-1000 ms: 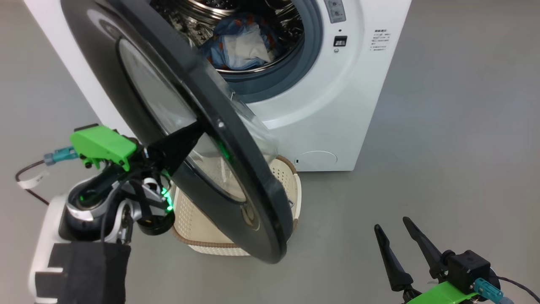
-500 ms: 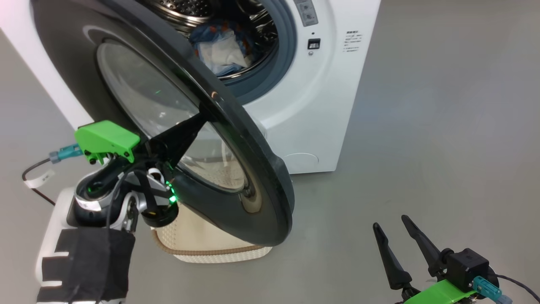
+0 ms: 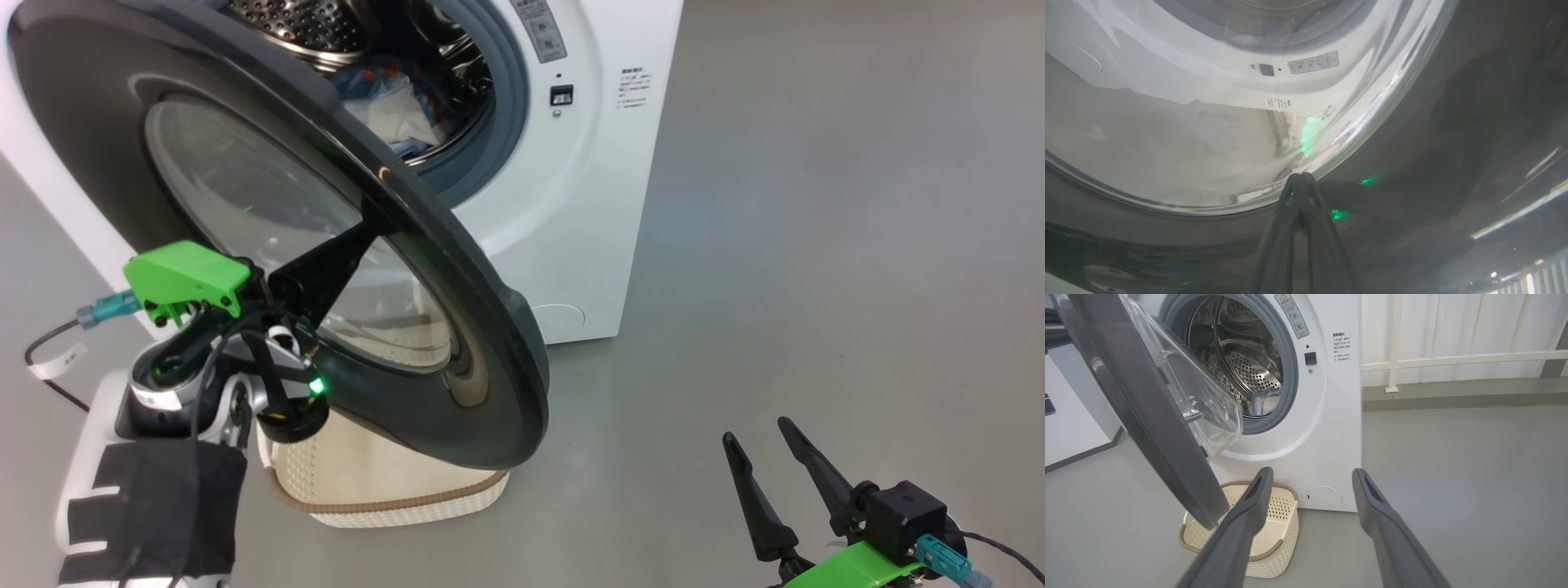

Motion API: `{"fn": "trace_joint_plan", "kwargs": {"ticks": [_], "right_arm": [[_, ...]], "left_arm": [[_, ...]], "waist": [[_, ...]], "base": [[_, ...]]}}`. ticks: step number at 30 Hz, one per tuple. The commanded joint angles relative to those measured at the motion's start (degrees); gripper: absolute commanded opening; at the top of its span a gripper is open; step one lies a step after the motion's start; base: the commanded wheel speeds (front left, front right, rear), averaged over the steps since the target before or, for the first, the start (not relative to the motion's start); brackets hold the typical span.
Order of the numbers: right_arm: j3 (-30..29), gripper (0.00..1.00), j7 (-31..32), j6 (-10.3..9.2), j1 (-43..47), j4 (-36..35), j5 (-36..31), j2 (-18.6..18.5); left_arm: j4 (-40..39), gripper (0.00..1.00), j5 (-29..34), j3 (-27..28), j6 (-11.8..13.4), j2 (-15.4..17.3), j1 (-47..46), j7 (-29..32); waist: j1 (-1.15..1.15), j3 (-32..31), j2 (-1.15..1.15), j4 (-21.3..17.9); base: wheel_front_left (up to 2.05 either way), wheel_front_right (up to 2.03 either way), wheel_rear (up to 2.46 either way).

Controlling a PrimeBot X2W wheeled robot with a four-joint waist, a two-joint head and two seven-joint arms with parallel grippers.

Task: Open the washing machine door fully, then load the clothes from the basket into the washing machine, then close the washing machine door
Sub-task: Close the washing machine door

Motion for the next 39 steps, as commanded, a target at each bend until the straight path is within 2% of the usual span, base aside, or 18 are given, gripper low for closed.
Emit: {"fn": "trace_joint_plan", "kwargs": {"ticks": [1,12,20,21,23,27,31,33,39], "right_arm": [[1.36,1.00,-0.44,0.56,-1.16,-1.18,0.99,-0.47],[1.21,1.00,-0.44,0.56,-0.78,-1.26,0.98,-0.49],[0.80,1.00,-0.44,0.56,-0.49,-1.30,0.87,-0.08],[0.74,1.00,-0.44,0.56,-0.50,-1.34,0.88,-0.04],[0.61,1.00,-0.44,0.56,-0.52,-1.46,0.91,0.01],[0.22,1.00,-0.44,0.56,-0.45,-1.57,0.88,0.03],[-0.20,1.00,-0.44,0.56,-0.30,-1.70,0.73,-0.13],[-0.41,1.00,-0.44,0.56,-0.22,-1.76,0.68,-0.19],[-1.59,1.00,-0.44,0.56,0.48,-2.16,0.42,-0.57]], "left_arm": [[-2.53,0.00,-1.59,-0.09,-1.10,-1.13,-4.09,1.54],[-1.63,0.00,-1.48,0.37,-1.65,-1.02,-3.93,1.35],[-3.03,0.01,1.01,0.75,-1.69,1.20,-1.83,-0.53],[-3.60,0.29,1.63,0.66,-1.43,1.69,-1.43,-0.93],[-5.05,1.00,2.39,0.87,-0.91,2.37,-0.44,-1.75],[-8.40,1.00,4.75,1.31,-0.61,4.23,1.62,-4.01],[-12.55,1.00,9.94,-0.23,-3.37,6.98,4.85,-6.53],[-13.38,1.00,10.77,-0.42,-3.86,7.25,5.87,-7.16],[-16.80,1.00,23.83,-5.62,-8.04,11.45,12.00,-14.09]], "waist": [[0.00,-0.11,0.00,-0.45],[0.00,-0.18,0.00,-1.66],[0.00,-0.52,0.00,-1.15],[0.00,-0.46,0.00,-1.04],[0.00,-0.33,0.00,-0.80],[0.00,-0.14,0.00,-0.29],[0.00,-0.11,0.00,-0.04],[0.00,-0.13,0.00,0.06],[0.00,-0.32,0.00,0.52]], "base": [[0.00,0.00,0.00],[0.00,0.00,0.00],[0.00,0.00,0.00],[0.00,0.00,0.00],[0.00,0.00,0.00],[0.00,0.00,0.00],[0.00,0.00,0.00],[0.00,0.00,0.00],[0.00,0.00,0.00]]}}
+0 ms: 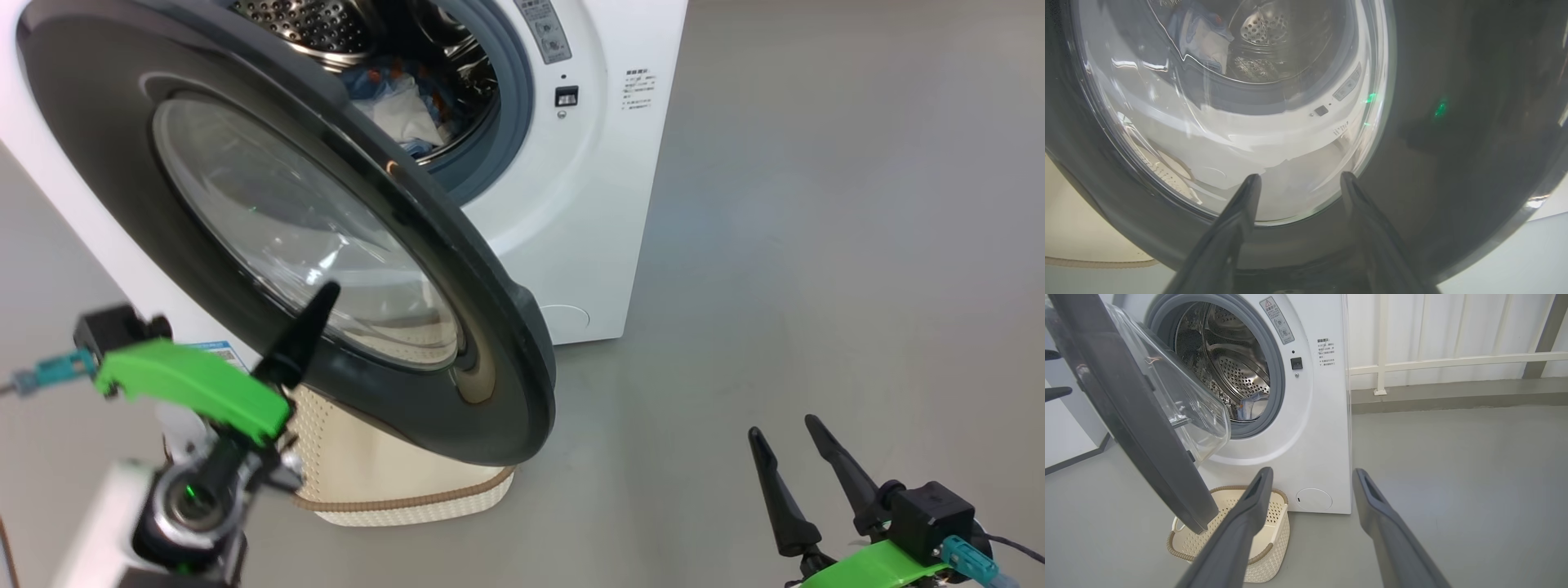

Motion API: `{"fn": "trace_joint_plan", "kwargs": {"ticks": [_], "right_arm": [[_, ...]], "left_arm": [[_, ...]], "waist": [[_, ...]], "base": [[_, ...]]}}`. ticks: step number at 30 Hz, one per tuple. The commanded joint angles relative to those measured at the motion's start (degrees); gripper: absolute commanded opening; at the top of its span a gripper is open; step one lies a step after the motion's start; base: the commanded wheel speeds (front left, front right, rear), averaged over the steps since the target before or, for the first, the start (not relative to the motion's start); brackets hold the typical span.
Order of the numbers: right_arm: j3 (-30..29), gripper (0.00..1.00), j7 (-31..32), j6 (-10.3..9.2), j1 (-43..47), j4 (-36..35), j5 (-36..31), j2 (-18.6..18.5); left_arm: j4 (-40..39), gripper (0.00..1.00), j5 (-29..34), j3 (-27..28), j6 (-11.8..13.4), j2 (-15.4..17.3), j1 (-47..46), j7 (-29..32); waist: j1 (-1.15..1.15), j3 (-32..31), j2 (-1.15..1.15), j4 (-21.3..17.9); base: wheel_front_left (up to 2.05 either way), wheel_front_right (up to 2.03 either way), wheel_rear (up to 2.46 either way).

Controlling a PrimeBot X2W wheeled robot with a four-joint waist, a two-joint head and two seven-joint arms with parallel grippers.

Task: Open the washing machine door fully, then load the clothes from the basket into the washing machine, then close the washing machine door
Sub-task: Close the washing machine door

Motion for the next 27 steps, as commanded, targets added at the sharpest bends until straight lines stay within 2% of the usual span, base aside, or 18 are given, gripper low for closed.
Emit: {"fn": "trace_joint_plan", "kwargs": {"ticks": [1,5,9,10,15,22,27], "right_arm": [[0.87,1.00,-0.44,0.56,-0.08,-1.65,0.38,-0.58],[0.25,1.00,-0.44,0.56,0.44,-1.96,0.12,-0.68],[-0.52,1.00,-0.44,0.56,0.86,-2.29,-0.04,-0.79],[-0.69,1.00,-0.44,0.56,1.02,-2.42,-0.11,-0.79],[-0.91,1.00,-0.44,0.56,1.09,-2.57,-0.41,-0.88],[-1.84,1.00,-0.44,0.56,1.91,-2.96,-0.59,-1.02],[-2.29,1.00,-0.44,0.56,2.29,-3.08,-0.65,-1.39]], "left_arm": [[-1.93,1.00,1.86,1.44,-0.73,2.05,-0.44,-1.34],[-2.14,1.00,11.20,-1.54,-2.04,3.99,2.11,-7.74],[-1.56,1.00,20.24,-4.43,-2.17,5.07,4.04,-14.73],[-0.68,1.00,24.37,-5.93,-2.19,5.61,4.82,-17.86],[3.51,1.00,30.93,-8.28,-2.64,5.71,6.60,-24.95],[9.67,1.00,37.81,-10.20,-3.14,4.14,8.04,-28.90],[12.15,1.00,42.18,-8.05,-3.61,2.43,9.04,-29.35]], "waist": [[0.00,-0.06,0.00,0.14],[0.00,-0.31,0.00,0.47],[0.00,-0.53,0.00,0.79],[0.00,-0.55,0.00,0.87],[0.00,-0.58,0.00,0.74],[0.00,-0.77,0.00,1.00],[0.00,-0.83,0.00,1.23]], "base": [[0.00,0.00,0.00],[0.00,0.00,0.00],[0.00,0.00,0.00],[0.00,0.00,0.00],[0.00,0.00,0.00],[0.00,0.00,0.00],[0.00,0.00,0.00]]}}
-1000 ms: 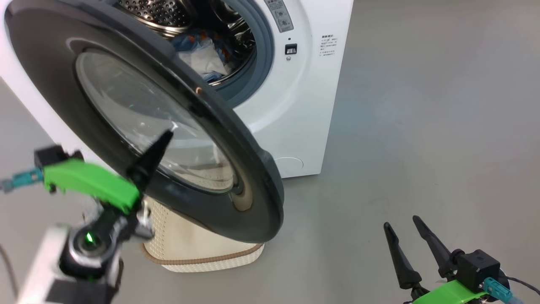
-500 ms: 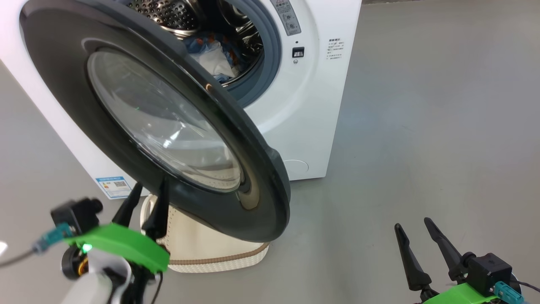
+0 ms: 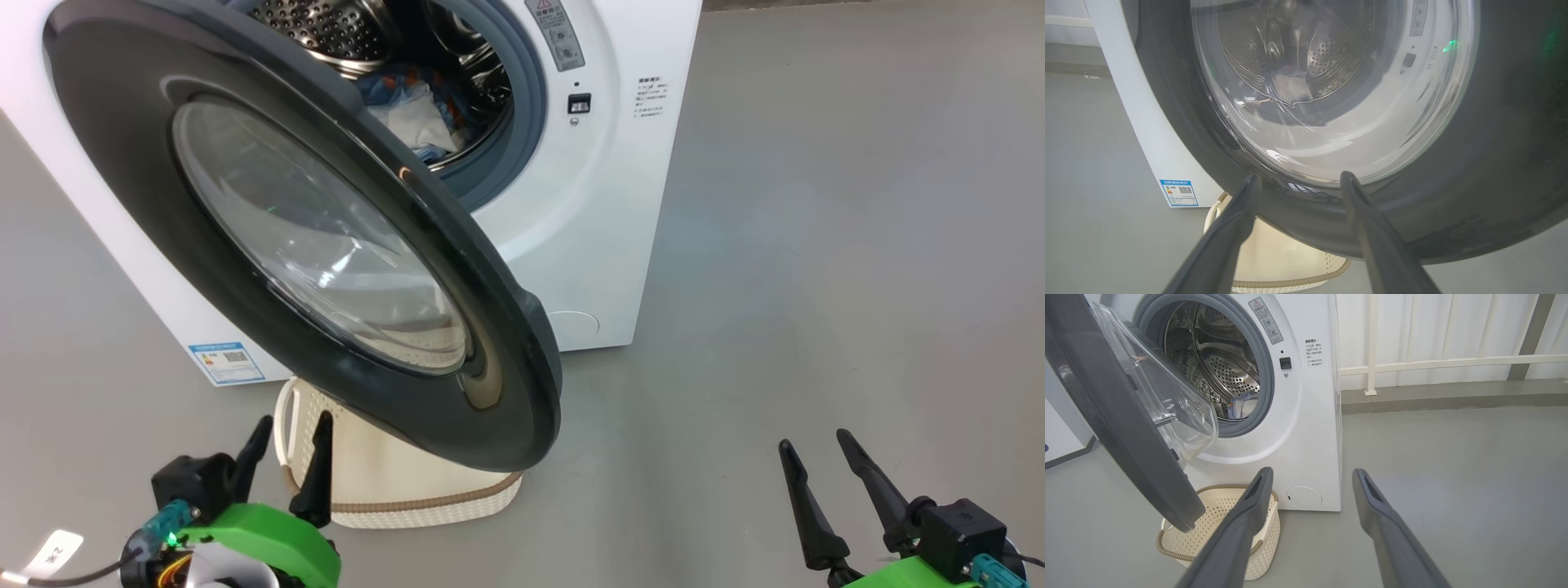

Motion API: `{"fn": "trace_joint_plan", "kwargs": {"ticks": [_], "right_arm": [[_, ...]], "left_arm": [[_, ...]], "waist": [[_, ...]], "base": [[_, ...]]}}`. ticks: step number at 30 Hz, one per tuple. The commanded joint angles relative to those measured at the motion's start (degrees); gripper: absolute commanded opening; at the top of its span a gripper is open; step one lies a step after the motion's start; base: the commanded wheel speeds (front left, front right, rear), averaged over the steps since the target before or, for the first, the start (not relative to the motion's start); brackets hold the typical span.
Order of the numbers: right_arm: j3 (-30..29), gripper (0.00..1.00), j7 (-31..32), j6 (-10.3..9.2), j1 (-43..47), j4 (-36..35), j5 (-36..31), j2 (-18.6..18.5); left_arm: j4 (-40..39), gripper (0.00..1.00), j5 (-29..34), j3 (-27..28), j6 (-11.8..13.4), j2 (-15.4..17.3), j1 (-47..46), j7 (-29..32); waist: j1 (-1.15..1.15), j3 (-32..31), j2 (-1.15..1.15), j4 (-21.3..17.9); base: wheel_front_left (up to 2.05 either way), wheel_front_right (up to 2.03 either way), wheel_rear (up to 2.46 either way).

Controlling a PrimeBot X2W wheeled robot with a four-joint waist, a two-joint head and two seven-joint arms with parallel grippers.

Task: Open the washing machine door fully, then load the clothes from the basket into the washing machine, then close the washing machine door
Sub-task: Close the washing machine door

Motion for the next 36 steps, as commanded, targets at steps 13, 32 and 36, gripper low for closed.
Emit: {"fn": "trace_joint_plan", "kwargs": {"ticks": [13,32,36], "right_arm": [[0.69,1.00,-0.44,0.56,0.27,-1.62,-0.43,-1.26],[-2.64,1.00,-0.44,0.56,1.96,-1.26,-1.42,0.02],[-2.91,1.00,-0.44,0.56,1.92,-1.17,-1.30,0.18]], "left_arm": [[-2.85,1.00,13.82,14.39,-3.44,-5.21,5.05,-0.78],[-2.78,1.00,22.04,24.72,-8.54,-11.18,9.84,-0.78],[-2.71,1.00,22.42,25.40,-9.01,-11.54,9.72,-0.78]], "waist": [[0.00,-1.02,0.00,0.18],[0.00,-2.24,0.00,0.36],[0.00,-2.34,0.00,0.54]], "base": [[0.00,0.00,0.00],[0.00,0.00,0.00],[0.00,0.00,0.00]]}}
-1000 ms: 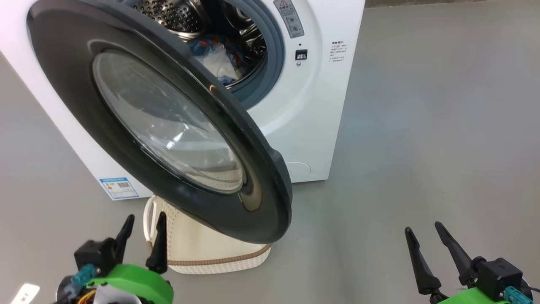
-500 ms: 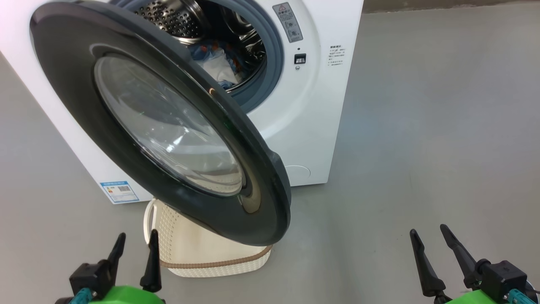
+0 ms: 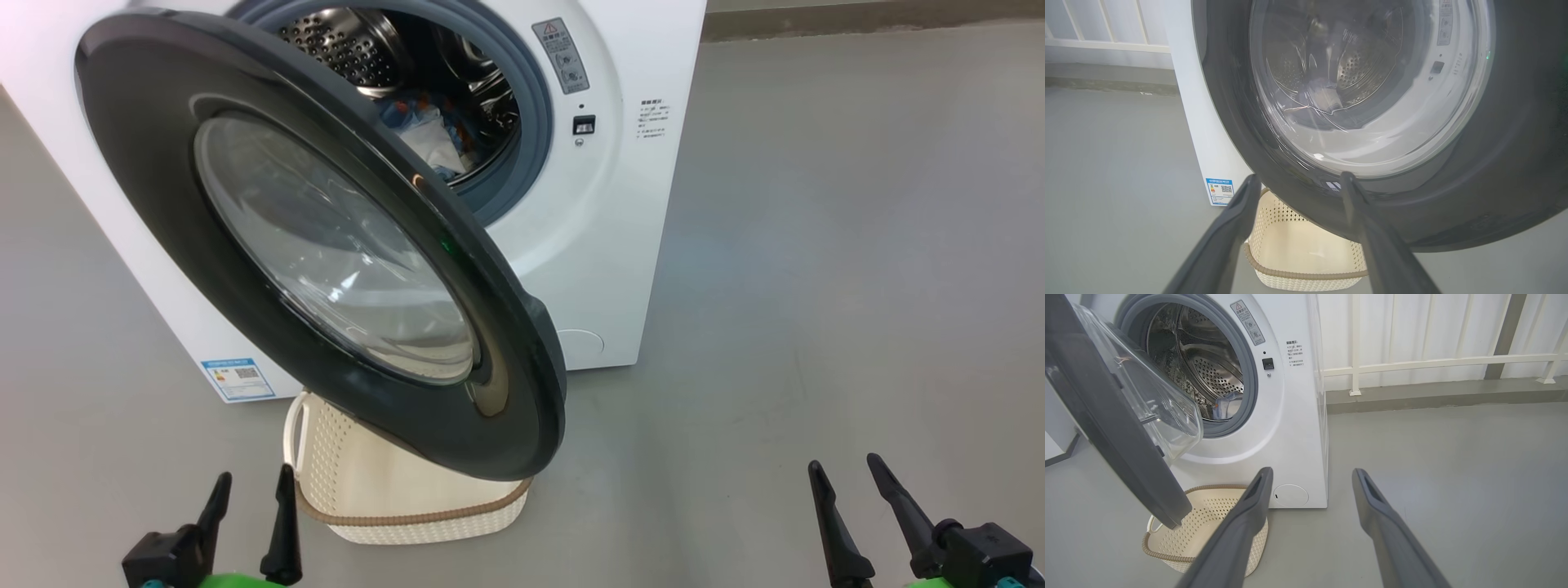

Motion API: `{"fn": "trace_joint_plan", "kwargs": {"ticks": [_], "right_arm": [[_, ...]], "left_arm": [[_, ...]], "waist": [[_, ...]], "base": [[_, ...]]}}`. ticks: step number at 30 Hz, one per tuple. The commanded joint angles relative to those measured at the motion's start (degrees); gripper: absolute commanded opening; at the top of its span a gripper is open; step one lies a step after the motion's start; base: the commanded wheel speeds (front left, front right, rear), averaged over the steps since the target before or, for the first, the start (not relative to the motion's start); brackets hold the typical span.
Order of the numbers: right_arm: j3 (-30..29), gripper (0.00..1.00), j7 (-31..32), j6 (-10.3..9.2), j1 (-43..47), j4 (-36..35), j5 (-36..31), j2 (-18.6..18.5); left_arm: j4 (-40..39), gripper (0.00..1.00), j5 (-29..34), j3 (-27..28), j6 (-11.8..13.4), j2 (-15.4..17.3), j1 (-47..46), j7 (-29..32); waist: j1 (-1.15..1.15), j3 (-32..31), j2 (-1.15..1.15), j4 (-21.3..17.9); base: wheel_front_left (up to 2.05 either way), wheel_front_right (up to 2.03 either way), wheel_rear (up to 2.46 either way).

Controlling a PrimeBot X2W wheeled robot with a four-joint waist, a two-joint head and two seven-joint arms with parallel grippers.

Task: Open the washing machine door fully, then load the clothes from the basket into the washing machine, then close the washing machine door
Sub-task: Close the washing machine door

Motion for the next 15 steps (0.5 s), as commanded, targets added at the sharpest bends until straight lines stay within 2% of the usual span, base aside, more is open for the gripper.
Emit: {"fn": "trace_joint_plan", "kwargs": {"ticks": [1,15], "right_arm": [[0.88,1.00,-0.44,0.56,-0.92,-1.23,-0.25,-0.59],[1.10,0.98,-0.44,0.56,-1.30,-0.76,-0.17,-0.93]], "left_arm": [[-1.16,1.00,0.41,2.33,-0.20,0.47,-1.33,-0.60],[-0.73,1.00,1.18,3.09,-0.84,0.19,-1.73,-0.60]], "waist": [[0.00,-0.07,0.00,0.08],[0.00,-0.45,0.00,0.40]], "base": [[0.00,0.00,0.00],[0.00,0.00,0.00]]}}
